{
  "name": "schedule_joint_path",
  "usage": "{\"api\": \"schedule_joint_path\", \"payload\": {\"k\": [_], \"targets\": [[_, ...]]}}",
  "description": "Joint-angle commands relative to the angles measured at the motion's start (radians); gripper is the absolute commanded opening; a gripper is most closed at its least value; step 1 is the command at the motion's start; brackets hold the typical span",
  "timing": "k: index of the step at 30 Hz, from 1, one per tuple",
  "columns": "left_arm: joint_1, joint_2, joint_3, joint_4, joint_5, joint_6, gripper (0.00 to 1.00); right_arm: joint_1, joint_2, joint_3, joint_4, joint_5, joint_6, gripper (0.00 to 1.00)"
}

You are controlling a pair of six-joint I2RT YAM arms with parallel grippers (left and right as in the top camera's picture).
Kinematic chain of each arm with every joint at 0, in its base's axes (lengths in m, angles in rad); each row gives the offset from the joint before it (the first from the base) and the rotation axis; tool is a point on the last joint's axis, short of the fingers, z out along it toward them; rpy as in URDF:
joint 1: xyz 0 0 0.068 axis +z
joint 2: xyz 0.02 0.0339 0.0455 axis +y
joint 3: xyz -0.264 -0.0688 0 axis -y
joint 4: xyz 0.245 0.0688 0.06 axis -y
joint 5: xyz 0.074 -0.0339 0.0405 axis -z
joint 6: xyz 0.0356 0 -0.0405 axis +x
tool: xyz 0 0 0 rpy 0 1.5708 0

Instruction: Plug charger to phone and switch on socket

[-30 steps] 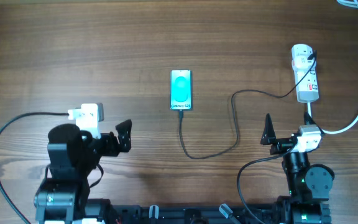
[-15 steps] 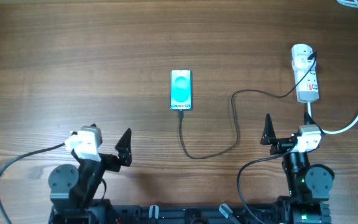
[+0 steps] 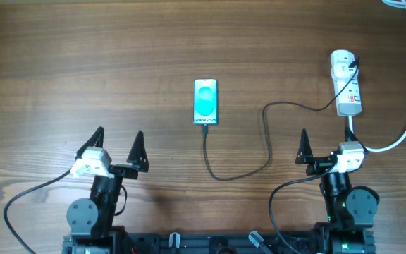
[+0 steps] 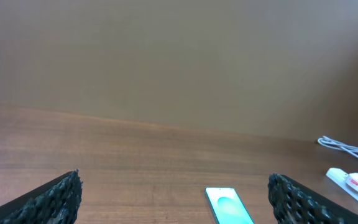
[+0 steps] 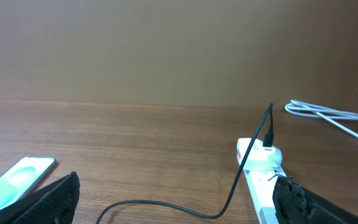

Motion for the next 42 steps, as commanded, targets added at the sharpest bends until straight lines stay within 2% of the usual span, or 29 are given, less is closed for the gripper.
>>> {"api": "schedule_joint_path", "payload": {"k": [1, 6, 10, 14, 42], "targets": [[0.006, -0.011, -0.039, 0.045, -0.025, -0.013, 1.0, 0.004, -0.01, -0.002, 0.003, -0.001, 0.0, 1.0], [0.005, -0.011, -0.039, -0.023, -0.048, 0.085, 1.0, 0.004, -0.01, -0.002, 0.003, -0.002, 0.001, 1.0], [0.005, -0.011, -0.039, -0.132, -0.152, 0.104, 1.0, 0.004, -0.01, -0.002, 0.003, -0.002, 0.001, 1.0], [0.005, -0.011, -0.039, -0.132, -0.148, 0.223, 1.0, 0.004, -0.01, -0.002, 0.003, -0.001, 0.0, 1.0], [0.005, -0.011, -0.039, -0.135, -0.14, 0.219, 1.0, 0.004, -0.01, -0.002, 0.003, -0.002, 0.0, 1.0]]}}
